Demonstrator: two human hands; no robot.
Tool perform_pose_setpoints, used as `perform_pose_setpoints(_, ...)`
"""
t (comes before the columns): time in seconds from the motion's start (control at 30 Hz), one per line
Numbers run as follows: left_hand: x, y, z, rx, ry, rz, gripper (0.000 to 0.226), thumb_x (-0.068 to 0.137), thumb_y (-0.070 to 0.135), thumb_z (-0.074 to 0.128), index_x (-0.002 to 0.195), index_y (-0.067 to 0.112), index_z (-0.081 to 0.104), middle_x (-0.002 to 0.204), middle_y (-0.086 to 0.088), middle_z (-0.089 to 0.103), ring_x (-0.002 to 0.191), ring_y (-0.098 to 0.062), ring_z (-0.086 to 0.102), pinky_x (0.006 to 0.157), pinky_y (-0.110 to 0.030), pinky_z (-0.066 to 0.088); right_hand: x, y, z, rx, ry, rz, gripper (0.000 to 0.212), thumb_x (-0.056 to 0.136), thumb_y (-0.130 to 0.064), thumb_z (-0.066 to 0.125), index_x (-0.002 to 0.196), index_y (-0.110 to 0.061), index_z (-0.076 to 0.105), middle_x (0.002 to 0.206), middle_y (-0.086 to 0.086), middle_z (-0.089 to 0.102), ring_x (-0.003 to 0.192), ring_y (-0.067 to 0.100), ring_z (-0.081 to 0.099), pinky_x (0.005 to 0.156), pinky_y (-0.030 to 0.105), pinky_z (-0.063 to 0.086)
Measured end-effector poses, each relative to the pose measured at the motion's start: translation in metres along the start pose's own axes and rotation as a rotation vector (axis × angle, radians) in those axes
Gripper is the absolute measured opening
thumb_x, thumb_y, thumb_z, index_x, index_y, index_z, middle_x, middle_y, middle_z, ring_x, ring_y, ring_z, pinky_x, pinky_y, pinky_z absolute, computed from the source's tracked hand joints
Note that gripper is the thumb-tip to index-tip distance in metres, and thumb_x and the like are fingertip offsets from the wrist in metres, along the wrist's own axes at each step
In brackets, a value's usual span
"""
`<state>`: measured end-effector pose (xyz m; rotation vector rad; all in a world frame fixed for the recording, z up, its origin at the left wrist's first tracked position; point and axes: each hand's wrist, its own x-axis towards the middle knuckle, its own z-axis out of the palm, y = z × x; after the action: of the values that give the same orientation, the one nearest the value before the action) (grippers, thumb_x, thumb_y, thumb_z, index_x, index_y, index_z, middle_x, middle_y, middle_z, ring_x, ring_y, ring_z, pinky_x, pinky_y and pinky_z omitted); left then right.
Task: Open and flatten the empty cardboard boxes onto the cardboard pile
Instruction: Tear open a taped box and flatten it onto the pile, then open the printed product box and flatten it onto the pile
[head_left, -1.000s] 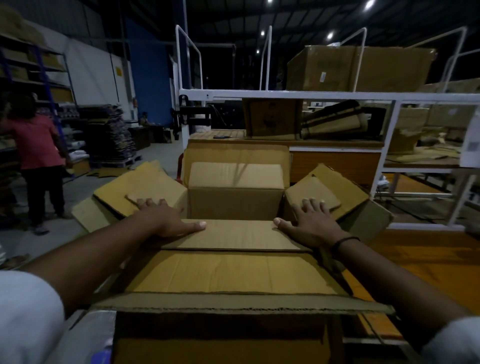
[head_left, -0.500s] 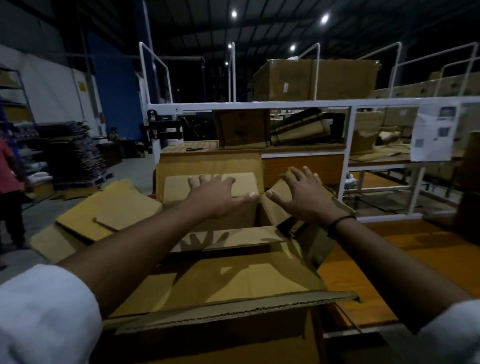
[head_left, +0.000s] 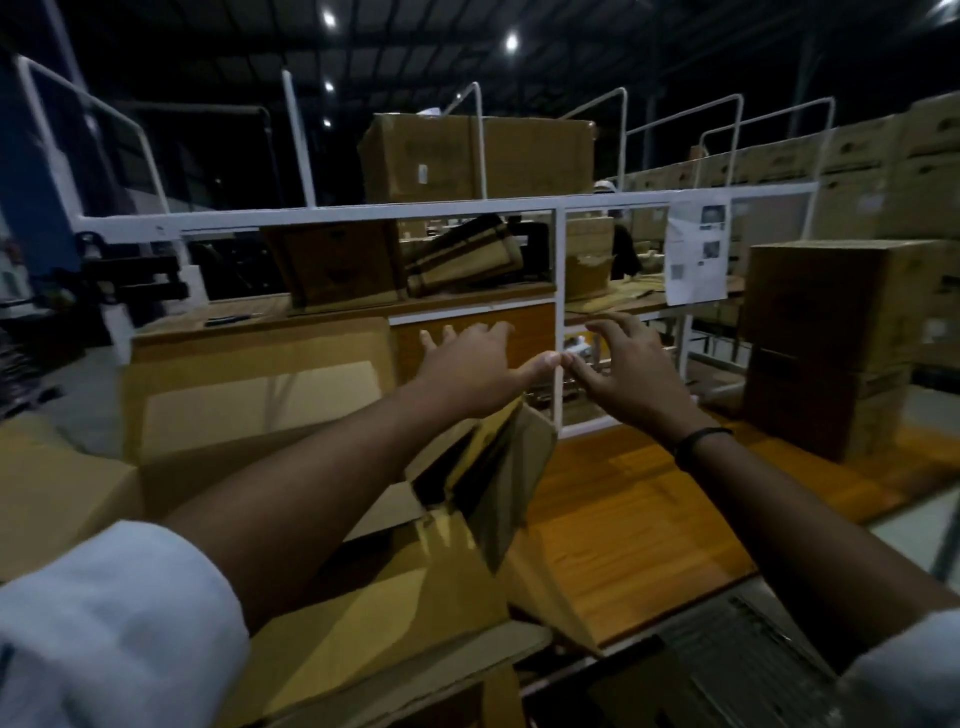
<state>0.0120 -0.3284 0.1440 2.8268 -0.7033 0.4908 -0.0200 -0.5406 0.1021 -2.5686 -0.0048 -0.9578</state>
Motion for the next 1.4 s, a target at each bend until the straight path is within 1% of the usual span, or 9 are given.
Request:
perform_pose_setpoints(0.1,0.034,0.045,0.014,-0.010,-0.038,0.028,0.101,0.081,0.094,0.026,0.155,0.026,0.038,0.161,-0.009,0.039,0.152,-0.042,0.024,0.119,-0.073,0.005,0.005,0.046,-0.009,0.008,0.034,0.057,0.061,0.095,-0.060,0.060,0.141,-0.019,0.053,0.150,0.011,0.046,0.140,0.033,0.040,0.107,0.051,0.043)
perform_pose_setpoints(0.27,0.084,0.120,0.047,-0.008,-0.116,0.120,0.099,0.083,0.092,0.030,0.156,0.025,0.037,0.159,-0.014,0.042,0.150,-0.047,0.026,0.117,-0.076,0.002,0.013,0.136,-0.024,-0.003,0.020,0.155,0.064,0.096,-0.058,0.060,0.145,-0.019,0.050,0.153,0.012,0.043,0.141,0.034,0.038,0.108,0.058,0.043)
perform_pose_setpoints(0.43,0.122,0.186,0.081,0.086,-0.191,0.197,0.100,0.085,0.091,0.030,0.159,0.024,0.028,0.161,-0.016,0.038,0.150,-0.048,0.025,0.116,-0.077,0.004,0.018,0.213,-0.033,0.013,0.016,0.217,0.060,0.096,-0.051,0.064,0.145,-0.020,0.050,0.152,0.011,0.042,0.139,0.035,0.040,0.105,0.051,0.045)
perform_pose_setpoints(0.7,0.178,0.254,0.135,0.062,-0.267,0.165,0.093,0.091,0.084,0.032,0.158,0.020,0.032,0.159,-0.016,0.041,0.150,-0.042,0.029,0.116,-0.077,0.001,0.028,0.310,-0.047,-0.014,-0.027,0.246,0.063,0.094,-0.057,0.062,0.146,-0.024,0.048,0.154,0.009,0.041,0.139,0.033,0.042,0.106,0.054,0.047)
perform_pose_setpoints(0.93,0.220,0.273,0.209,-0.079,-0.295,0.128,0.094,0.085,0.087,0.037,0.154,0.023,0.037,0.151,-0.012,0.051,0.141,-0.039,0.044,0.113,-0.075,0.023,0.023,0.375,-0.053,0.007,-0.048,0.306,0.060,0.096,-0.054,0.061,0.147,-0.028,0.044,0.156,0.004,0.037,0.141,0.029,0.038,0.108,0.049,0.045)
perform_pose_setpoints(1.03,0.226,0.283,0.236,-0.232,-0.274,0.143,0.086,0.085,0.085,0.042,0.147,0.026,0.045,0.142,-0.007,0.058,0.127,-0.028,0.055,0.103,-0.058,0.046,0.014,0.403,-0.051,-0.011,-0.053,0.335,0.058,0.096,-0.054,0.061,0.146,-0.026,0.047,0.154,0.005,0.039,0.138,0.028,0.041,0.106,0.043,0.045)
perform_pose_setpoints(1.13,0.226,0.294,0.261,-0.426,-0.257,0.164,0.068,0.094,0.070,0.053,0.146,0.027,0.048,0.143,0.000,0.058,0.126,-0.018,0.056,0.096,-0.039,0.050,0.004,0.432,-0.050,-0.010,-0.047,0.373,0.061,0.096,-0.055,0.061,0.147,-0.025,0.046,0.154,0.004,0.039,0.138,0.027,0.041,0.103,0.038,0.043)
perform_pose_setpoints(1.27,0.241,0.313,0.297,-0.530,-0.216,0.217,0.064,0.093,0.070,0.053,0.144,0.031,0.051,0.140,0.002,0.061,0.123,-0.015,0.058,0.101,-0.048,0.051,0.002,0.476,-0.055,-0.078,-0.043,0.415,0.063,0.096,-0.056,0.061,0.149,-0.027,0.044,0.157,0.004,0.038,0.140,0.027,0.041,0.102,0.037,0.042)
perform_pose_setpoints(1.4,0.279,0.345,0.320,-0.624,-0.214,0.236,0.062,0.094,0.067,0.056,0.144,0.030,0.052,0.141,0.002,0.060,0.124,-0.015,0.058,0.099,-0.047,0.053,0.033,0.517,-0.073,-0.169,-0.028,0.413,0.064,0.096,-0.056,0.061,0.150,-0.026,0.044,0.157,0.003,0.039,0.141,0.026,0.041,0.106,0.040,0.043)
